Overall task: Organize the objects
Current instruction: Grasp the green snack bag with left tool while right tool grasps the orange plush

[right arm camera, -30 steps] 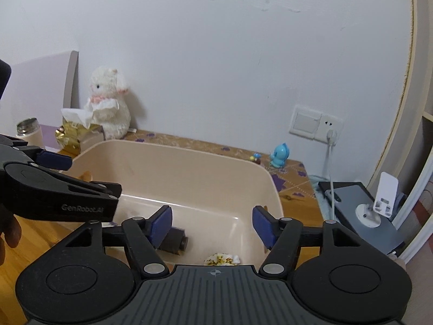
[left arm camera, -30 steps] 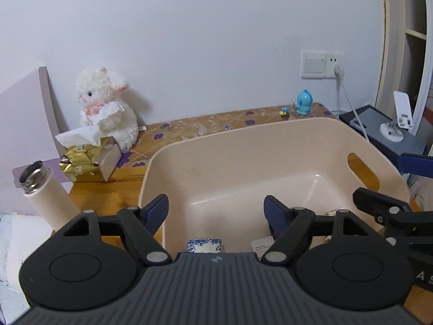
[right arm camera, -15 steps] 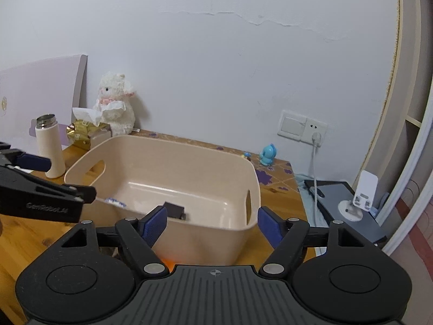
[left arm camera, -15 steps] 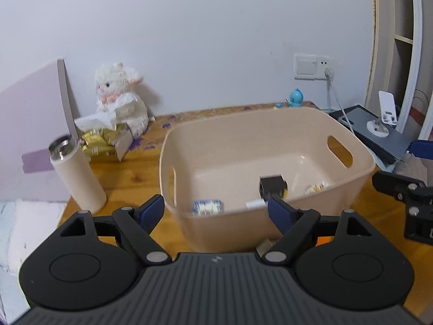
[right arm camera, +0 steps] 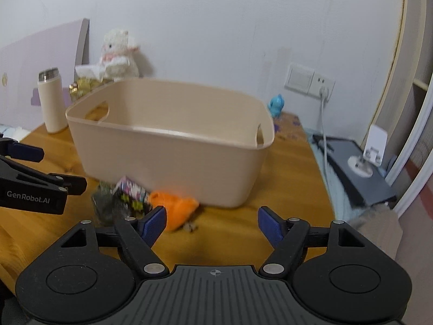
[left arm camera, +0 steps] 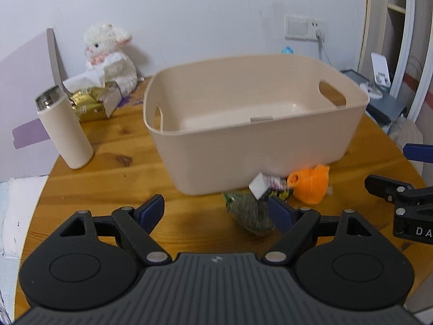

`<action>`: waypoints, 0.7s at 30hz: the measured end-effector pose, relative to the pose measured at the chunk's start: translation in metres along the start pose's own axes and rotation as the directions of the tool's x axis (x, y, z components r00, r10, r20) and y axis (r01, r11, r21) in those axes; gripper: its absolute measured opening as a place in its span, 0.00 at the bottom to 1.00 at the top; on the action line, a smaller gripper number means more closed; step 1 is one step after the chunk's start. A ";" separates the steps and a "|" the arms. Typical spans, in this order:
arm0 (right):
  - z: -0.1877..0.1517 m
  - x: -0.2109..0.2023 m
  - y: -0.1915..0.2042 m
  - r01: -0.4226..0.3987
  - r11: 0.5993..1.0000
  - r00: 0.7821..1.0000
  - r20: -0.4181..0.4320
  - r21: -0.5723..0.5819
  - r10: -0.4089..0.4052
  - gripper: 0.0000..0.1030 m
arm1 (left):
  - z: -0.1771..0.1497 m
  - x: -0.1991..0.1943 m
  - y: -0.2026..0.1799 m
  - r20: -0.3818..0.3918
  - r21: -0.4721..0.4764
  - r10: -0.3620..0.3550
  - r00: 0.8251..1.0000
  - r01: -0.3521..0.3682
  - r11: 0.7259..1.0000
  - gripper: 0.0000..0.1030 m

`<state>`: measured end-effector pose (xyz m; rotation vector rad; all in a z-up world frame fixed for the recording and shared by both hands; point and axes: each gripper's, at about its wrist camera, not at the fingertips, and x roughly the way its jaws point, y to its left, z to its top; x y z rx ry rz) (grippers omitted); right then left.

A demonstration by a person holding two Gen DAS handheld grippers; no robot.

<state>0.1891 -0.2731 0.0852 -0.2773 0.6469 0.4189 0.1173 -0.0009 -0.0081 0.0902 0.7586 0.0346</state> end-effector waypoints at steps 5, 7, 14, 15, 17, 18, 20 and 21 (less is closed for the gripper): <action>-0.010 0.019 0.001 -0.007 1.000 0.999 -0.044 0.000 0.007 0.75 | -0.008 0.021 -0.002 -0.038 -0.005 -0.026 0.999 0.026 1.000 0.82; -0.011 0.026 0.001 -0.012 1.000 0.998 -0.054 0.002 0.012 0.75 | -0.011 0.030 -0.001 -0.052 -0.015 -0.035 0.998 0.035 0.999 0.82; -0.015 0.055 0.002 -0.038 0.999 0.996 -0.081 0.015 0.039 0.75 | -0.014 0.056 0.003 -0.068 -0.044 -0.054 0.996 0.052 0.998 0.82; -0.015 0.059 0.003 -0.044 0.999 0.996 -0.082 0.016 0.046 0.75 | -0.014 0.059 0.004 -0.064 -0.049 -0.061 0.996 0.058 0.997 0.82; -0.015 0.065 0.006 -0.056 0.998 0.995 -0.081 0.014 0.057 0.75 | -0.013 0.063 0.005 -0.055 -0.055 -0.073 0.996 0.070 0.996 0.82; -0.014 0.068 0.007 -0.062 0.998 0.995 -0.077 0.010 0.063 0.75 | -0.013 0.065 0.006 -0.049 -0.056 -0.082 0.995 0.080 0.995 0.82; -0.013 0.073 0.010 -0.075 0.997 0.995 -0.064 0.001 0.075 0.75 | -0.012 0.070 0.005 -0.041 -0.049 -0.099 0.994 0.097 0.994 0.83; -0.012 0.075 0.012 -0.081 0.997 0.995 -0.060 -0.002 0.080 0.75 | -0.011 0.072 0.005 -0.040 -0.044 -0.100 0.994 0.098 0.994 0.84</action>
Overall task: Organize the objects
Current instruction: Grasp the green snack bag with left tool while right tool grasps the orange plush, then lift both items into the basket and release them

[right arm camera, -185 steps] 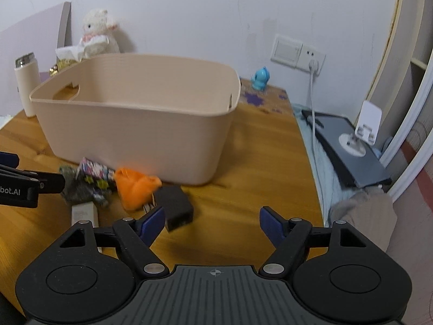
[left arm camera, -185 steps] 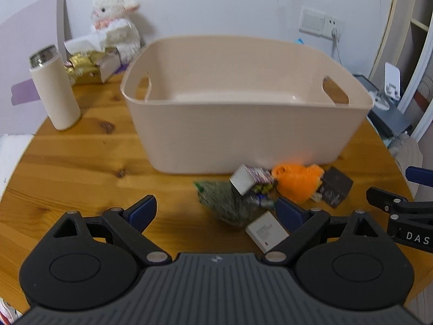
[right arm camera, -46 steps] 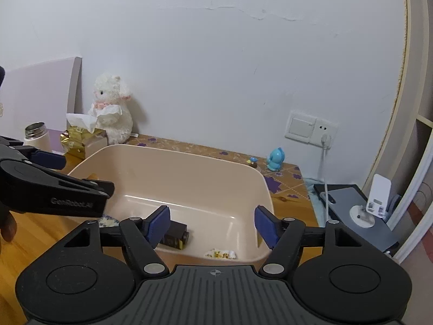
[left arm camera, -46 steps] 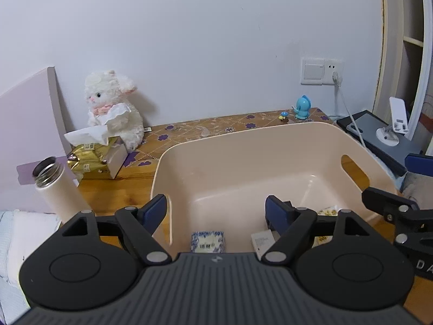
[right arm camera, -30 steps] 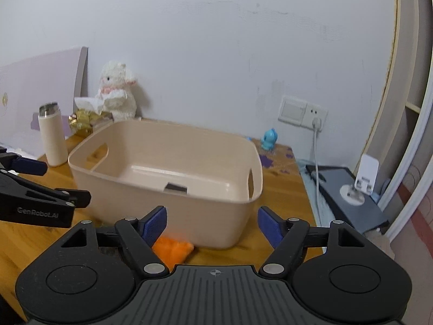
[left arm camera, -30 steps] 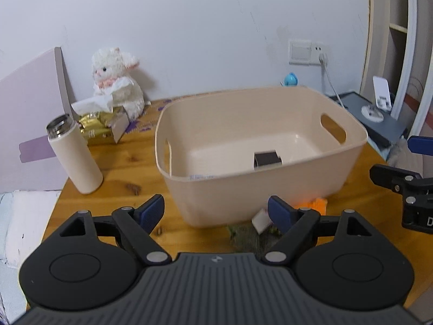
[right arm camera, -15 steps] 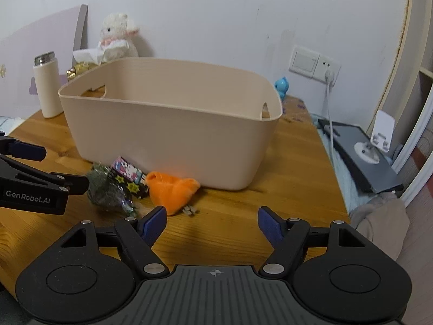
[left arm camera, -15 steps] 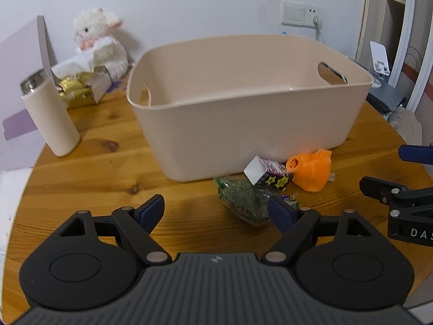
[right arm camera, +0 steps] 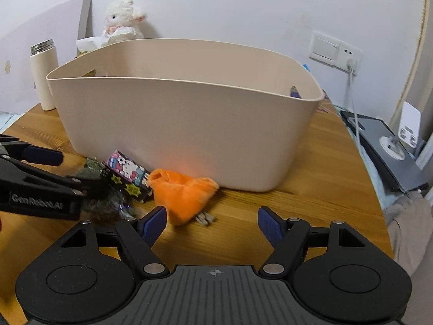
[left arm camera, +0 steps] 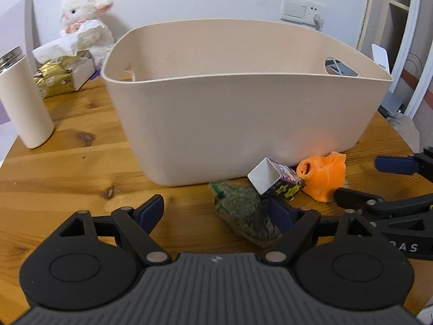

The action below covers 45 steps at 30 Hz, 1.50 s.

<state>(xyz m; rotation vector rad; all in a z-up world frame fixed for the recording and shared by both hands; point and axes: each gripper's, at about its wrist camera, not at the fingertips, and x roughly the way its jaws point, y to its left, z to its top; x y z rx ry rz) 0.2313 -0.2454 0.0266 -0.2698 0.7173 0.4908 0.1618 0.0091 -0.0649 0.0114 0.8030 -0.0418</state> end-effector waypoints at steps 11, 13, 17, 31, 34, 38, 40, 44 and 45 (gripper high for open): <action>0.009 0.016 0.006 -0.051 0.999 0.999 0.013 0.003 0.051 0.59 | 0.004 0.012 0.010 -0.010 -0.052 -0.038 0.999 0.038 0.998 0.82; 0.009 0.019 0.008 -0.068 0.998 0.998 0.003 0.000 0.068 0.46 | 0.003 0.011 0.011 -0.013 -0.056 -0.064 0.998 0.063 0.996 0.69; 0.007 0.020 0.014 -0.085 0.996 0.996 -0.009 -0.001 0.085 0.20 | 0.003 0.007 0.010 -0.023 -0.058 -0.118 0.993 0.116 0.992 0.43; 0.010 -0.022 0.001 -0.081 0.996 0.994 0.070 0.023 0.079 0.08 | -0.002 -0.023 0.003 0.014 -0.031 -0.083 0.996 0.083 0.996 0.32; 0.011 -0.035 -0.006 -0.079 0.996 0.993 0.091 0.037 0.075 0.08 | -0.001 -0.034 -0.001 0.027 -0.013 -0.070 0.997 0.071 0.997 0.32; 0.012 -0.051 -0.017 -0.070 0.996 0.991 0.119 0.050 0.063 0.08 | 0.000 -0.048 -0.002 0.050 -0.010 -0.066 0.997 0.067 0.998 0.32; 0.012 -0.058 -0.021 -0.062 0.997 0.990 0.133 0.054 0.054 0.08 | 0.002 -0.057 -0.002 0.065 -0.009 -0.062 0.996 0.063 0.998 0.32; 0.014 -0.072 -0.028 -0.049 0.997 0.986 0.164 0.063 0.038 0.08 | 0.008 -0.075 -0.002 0.102 -0.009 -0.048 0.994 0.049 0.999 0.32; 0.015 -0.075 -0.029 -0.046 0.997 0.985 0.171 0.067 0.034 0.08 | 0.010 -0.079 -0.002 0.112 -0.008 -0.045 0.993 0.047 0.999 0.32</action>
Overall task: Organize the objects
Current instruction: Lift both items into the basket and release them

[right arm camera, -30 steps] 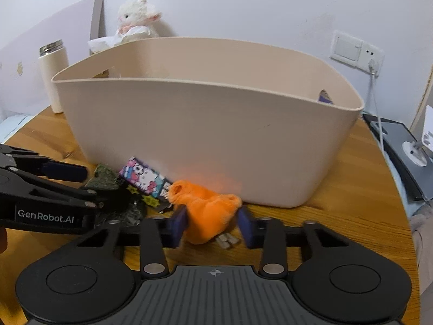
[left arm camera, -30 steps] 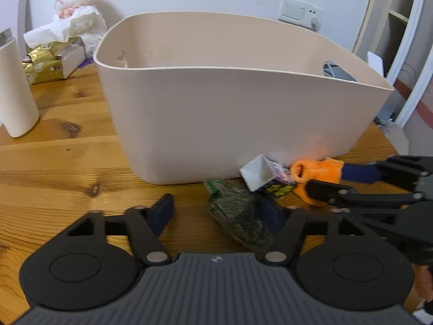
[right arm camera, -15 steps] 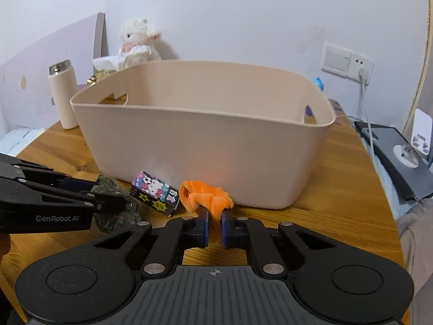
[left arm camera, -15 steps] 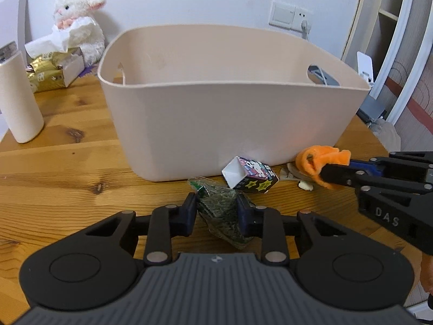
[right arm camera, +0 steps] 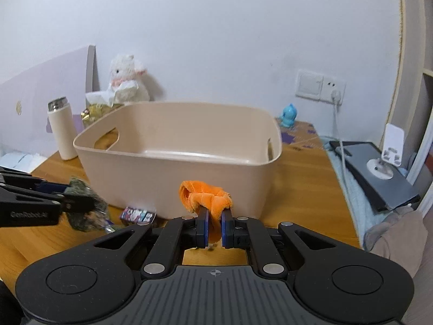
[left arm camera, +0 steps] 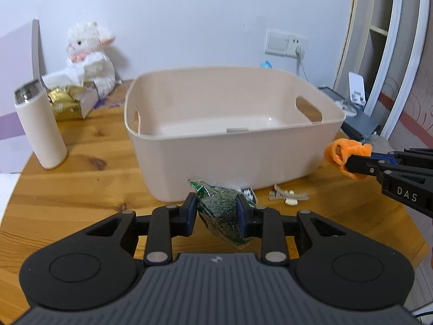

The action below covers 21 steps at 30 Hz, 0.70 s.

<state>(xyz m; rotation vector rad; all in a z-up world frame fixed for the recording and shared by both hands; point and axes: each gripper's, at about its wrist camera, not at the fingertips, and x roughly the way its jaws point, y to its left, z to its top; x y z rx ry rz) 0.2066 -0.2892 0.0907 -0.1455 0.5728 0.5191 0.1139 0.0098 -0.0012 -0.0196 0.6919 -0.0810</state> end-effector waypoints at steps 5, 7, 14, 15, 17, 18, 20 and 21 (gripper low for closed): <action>0.006 -0.015 -0.007 0.012 1.000 0.999 0.044 0.016 -0.013 0.08 | 0.015 -0.019 -0.001 0.059 0.001 0.006 0.998 -0.006 1.000 0.32; 0.010 -0.017 -0.007 0.017 1.000 0.998 0.060 0.014 -0.017 0.08 | 0.021 -0.024 0.000 0.082 0.002 0.011 0.997 -0.011 1.000 0.32; 0.032 -0.019 -0.010 0.021 0.999 0.992 0.125 0.026 -0.024 0.08 | 0.048 -0.029 0.002 0.149 -0.008 0.048 0.988 -0.048 0.999 0.32; 0.036 -0.017 -0.010 0.022 0.999 0.991 0.131 0.025 -0.025 0.08 | 0.053 -0.027 0.002 0.156 -0.012 0.053 0.986 -0.051 0.999 0.32; 0.043 -0.014 -0.011 0.025 0.999 0.990 0.140 0.028 -0.029 0.08 | 0.062 -0.022 0.004 0.164 -0.021 0.057 0.985 -0.055 0.998 0.32; 0.046 -0.012 -0.012 0.024 0.999 0.989 0.143 0.030 -0.028 0.08 | 0.067 -0.019 0.005 0.169 -0.026 0.064 0.984 -0.060 0.998 0.32; 0.053 -0.007 -0.012 0.031 0.999 0.988 0.148 0.030 -0.035 0.08 | 0.074 -0.012 0.008 0.175 -0.033 0.074 0.982 -0.069 0.997 0.32; 0.056 -0.005 -0.011 0.034 0.999 0.988 0.149 0.029 -0.038 0.08 | 0.078 -0.008 0.008 0.178 -0.034 0.079 0.981 -0.074 0.997 0.32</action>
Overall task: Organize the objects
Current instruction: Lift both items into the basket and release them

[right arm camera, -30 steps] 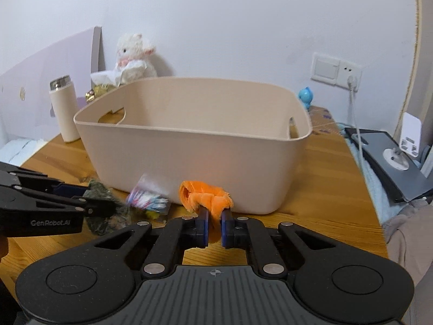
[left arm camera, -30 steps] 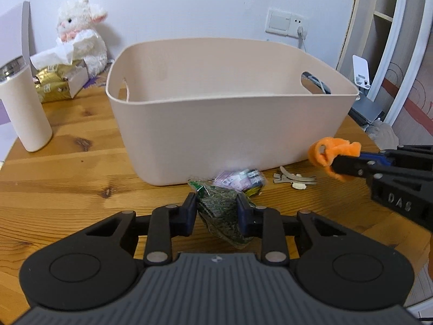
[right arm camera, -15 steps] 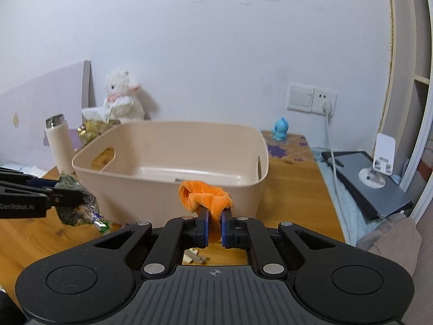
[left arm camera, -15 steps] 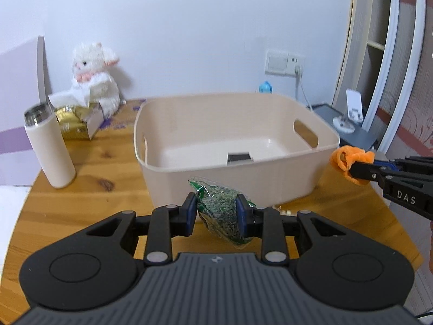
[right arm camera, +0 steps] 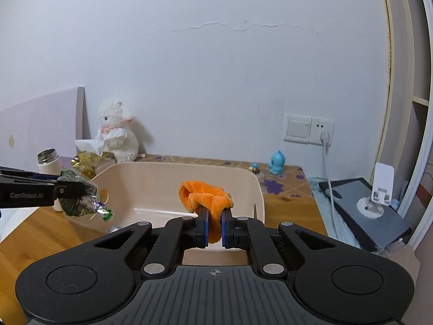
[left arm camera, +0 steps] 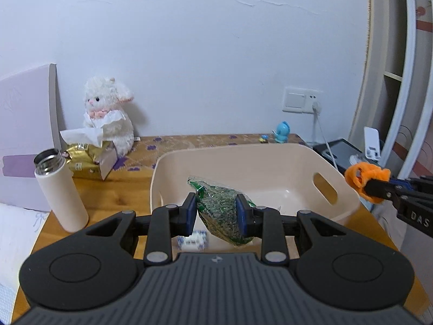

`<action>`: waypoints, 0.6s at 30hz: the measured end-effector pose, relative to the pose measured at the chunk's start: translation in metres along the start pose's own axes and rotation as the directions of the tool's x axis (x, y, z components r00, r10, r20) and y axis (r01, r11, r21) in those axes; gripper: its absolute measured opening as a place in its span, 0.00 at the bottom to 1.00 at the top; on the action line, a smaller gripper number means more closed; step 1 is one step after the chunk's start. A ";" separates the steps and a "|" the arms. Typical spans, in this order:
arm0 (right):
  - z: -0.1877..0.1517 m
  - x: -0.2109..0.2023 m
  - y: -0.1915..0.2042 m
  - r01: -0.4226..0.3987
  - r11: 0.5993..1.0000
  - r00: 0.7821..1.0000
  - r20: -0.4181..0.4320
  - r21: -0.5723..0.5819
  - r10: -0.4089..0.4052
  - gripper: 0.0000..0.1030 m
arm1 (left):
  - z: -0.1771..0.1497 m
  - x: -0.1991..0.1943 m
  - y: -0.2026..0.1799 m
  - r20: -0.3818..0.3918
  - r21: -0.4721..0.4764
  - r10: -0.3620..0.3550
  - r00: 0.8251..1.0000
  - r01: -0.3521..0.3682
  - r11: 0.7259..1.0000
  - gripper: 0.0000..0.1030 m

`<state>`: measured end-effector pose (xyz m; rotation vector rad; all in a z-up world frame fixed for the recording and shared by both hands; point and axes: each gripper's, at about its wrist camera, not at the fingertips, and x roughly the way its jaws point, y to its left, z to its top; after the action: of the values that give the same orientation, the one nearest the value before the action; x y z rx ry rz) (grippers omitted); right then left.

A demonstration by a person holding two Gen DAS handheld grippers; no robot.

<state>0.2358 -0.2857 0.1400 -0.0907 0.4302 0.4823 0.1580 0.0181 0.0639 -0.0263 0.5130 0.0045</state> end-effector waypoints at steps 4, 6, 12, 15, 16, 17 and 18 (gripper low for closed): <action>0.007 0.016 0.002 0.013 1.000 1.000 -0.005 -0.004 -0.013 0.08 | 0.008 0.021 -0.002 0.008 0.001 0.030 1.000 -0.030 1.000 0.32; 0.010 0.026 0.004 0.020 1.000 1.000 -0.013 -0.004 -0.020 0.08 | 0.010 0.034 -0.005 0.001 0.013 0.046 0.999 -0.046 0.999 0.32; 0.009 0.053 0.014 0.026 0.999 0.998 -0.048 -0.019 -0.027 0.08 | 0.008 0.067 -0.008 -0.044 0.005 0.080 0.996 -0.080 0.997 0.32; 0.006 0.067 0.020 0.049 0.998 0.996 -0.070 -0.040 -0.052 0.08 | 0.000 0.085 -0.010 -0.081 -0.001 0.105 0.991 -0.106 0.994 0.31; 0.004 0.072 0.021 0.056 0.997 0.995 -0.076 -0.046 -0.059 0.08 | -0.002 0.091 -0.010 -0.094 -0.004 0.114 0.989 -0.115 0.993 0.31; 0.003 0.076 0.022 0.057 0.997 0.994 -0.088 -0.050 -0.061 0.08 | -0.003 0.095 -0.011 -0.104 -0.002 0.122 0.987 -0.123 0.992 0.31; 0.001 0.081 0.023 0.058 0.997 0.993 -0.100 -0.051 -0.063 0.08 | -0.004 0.099 -0.012 -0.109 0.003 0.129 0.986 -0.130 0.992 0.31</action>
<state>0.2899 -0.2307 0.1071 -0.1751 0.5141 0.4296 0.2424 0.0057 0.0126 0.0028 0.6236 0.1318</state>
